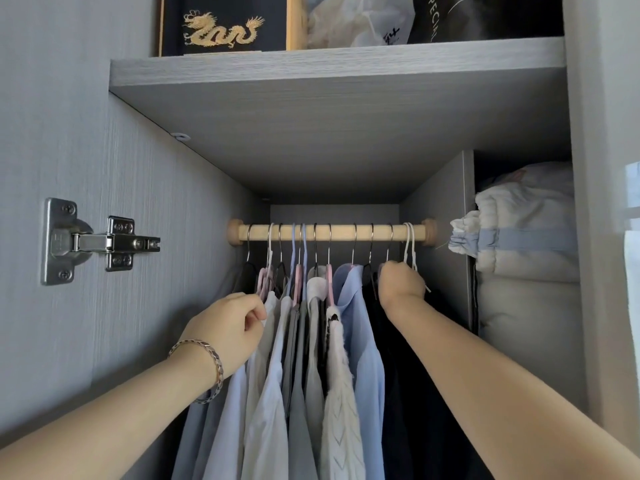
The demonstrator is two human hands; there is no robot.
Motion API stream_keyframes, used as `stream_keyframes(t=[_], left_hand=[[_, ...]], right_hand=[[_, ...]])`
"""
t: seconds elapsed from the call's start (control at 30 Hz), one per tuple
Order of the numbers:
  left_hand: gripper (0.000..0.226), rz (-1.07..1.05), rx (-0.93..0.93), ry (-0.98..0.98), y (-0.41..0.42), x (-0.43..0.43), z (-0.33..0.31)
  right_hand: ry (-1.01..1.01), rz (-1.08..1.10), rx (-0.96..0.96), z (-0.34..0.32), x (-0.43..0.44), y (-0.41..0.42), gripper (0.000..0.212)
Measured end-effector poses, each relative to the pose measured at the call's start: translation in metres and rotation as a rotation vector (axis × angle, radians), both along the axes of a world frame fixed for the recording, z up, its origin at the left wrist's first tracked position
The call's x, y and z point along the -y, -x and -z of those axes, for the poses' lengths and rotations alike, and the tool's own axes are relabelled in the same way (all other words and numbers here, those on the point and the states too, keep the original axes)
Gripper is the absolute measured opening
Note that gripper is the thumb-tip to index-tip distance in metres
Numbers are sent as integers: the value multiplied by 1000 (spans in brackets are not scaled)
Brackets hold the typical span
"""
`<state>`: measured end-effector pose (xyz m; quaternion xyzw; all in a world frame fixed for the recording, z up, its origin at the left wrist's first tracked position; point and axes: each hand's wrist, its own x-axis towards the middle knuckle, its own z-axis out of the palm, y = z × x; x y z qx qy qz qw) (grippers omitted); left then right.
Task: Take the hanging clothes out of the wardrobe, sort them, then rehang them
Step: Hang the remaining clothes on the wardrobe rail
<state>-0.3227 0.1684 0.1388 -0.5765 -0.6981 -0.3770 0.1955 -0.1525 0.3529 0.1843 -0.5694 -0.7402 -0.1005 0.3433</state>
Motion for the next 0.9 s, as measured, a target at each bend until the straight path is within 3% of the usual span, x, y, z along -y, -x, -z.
stream_keyframes(t=[0.1, 0.17, 0.27, 0.33, 0.4, 0.57, 0.67, 0.8, 0.9], left_hand=[[19, 1, -7, 5, 1, 2, 0], [19, -12, -10, 27, 3, 2, -1], [16, -43, -19, 54, 3, 2, -3], [15, -45, -28, 56, 1, 3, -4], [15, -34, -40, 74, 0, 5, -5], [17, -35, -39, 91, -4, 18, -6], [16, -50, -15, 83, -3, 28, -7], [21, -68, 10, 66, 1, 35, -8], [22, -82, 12, 62, 0, 33, -10]], right_hand=[[39, 8, 100, -5, 5, 1, 35], [-43, 10, 137, -13, 15, 4, 34], [-209, -212, 158, -15, 28, 19, 46], [-62, -383, 296, -2, 32, 29, 52], [168, -411, 324, 11, 29, 30, 49], [309, -160, 375, -5, 18, 32, 52], [209, -19, 439, -15, 30, 41, 41], [-134, -89, 240, -4, 54, 59, 27], [-63, -191, 178, 2, 62, 76, 36]])
